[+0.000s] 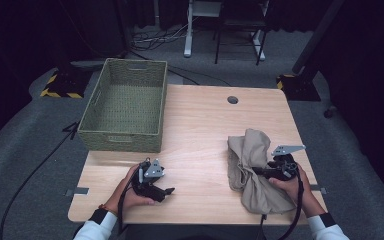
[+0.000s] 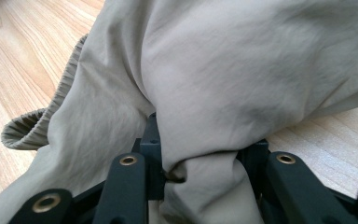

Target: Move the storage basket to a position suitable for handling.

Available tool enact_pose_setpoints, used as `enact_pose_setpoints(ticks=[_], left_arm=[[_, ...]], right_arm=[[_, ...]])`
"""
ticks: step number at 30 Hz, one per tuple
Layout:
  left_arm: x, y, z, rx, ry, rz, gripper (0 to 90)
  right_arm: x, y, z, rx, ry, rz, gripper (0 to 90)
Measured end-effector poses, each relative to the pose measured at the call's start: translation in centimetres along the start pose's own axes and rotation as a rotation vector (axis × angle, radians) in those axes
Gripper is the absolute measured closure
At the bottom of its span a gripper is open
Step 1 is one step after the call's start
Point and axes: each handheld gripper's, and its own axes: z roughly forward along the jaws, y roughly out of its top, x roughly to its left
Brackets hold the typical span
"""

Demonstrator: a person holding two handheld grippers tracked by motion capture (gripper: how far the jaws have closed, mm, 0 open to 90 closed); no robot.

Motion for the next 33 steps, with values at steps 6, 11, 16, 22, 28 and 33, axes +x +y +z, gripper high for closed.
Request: enact_pose_setpoints(ticks=[6, 11, 16, 22, 28, 33], left_arm=[[0.5, 0.9, -3.3, -0.115, 0.029, 0.019, 16.9], [0.9, 1.3, -4.7, -0.181, 0.029, 0.011, 16.5], [1.1, 1.9, -6.2, -0.222, 0.061, 0.008, 16.8], [1.6, 2.5, -8.4, -0.26, 0.133, 0.011, 18.4], [3.2, 3.1, -10.0, -0.31, 0.172, 0.009, 18.6], [5.5, 3.8, -8.9, -0.283, 0.207, -0.008, 18.7]], right_arm=[[0.1, -0.1, -0.1, -0.001, -0.001, 0.001, 63.5], [0.1, -0.2, -0.1, 0.001, -0.001, 0.006, 63.4], [0.1, -0.2, 0.0, 0.001, 0.007, 0.011, 63.3], [0.2, -0.2, 0.0, 0.003, 0.015, 0.011, 63.3], [0.3, -0.2, 0.2, 0.009, 0.027, 0.014, 63.2], [0.2, -0.3, 0.2, 0.011, 0.031, 0.016, 63.2]])
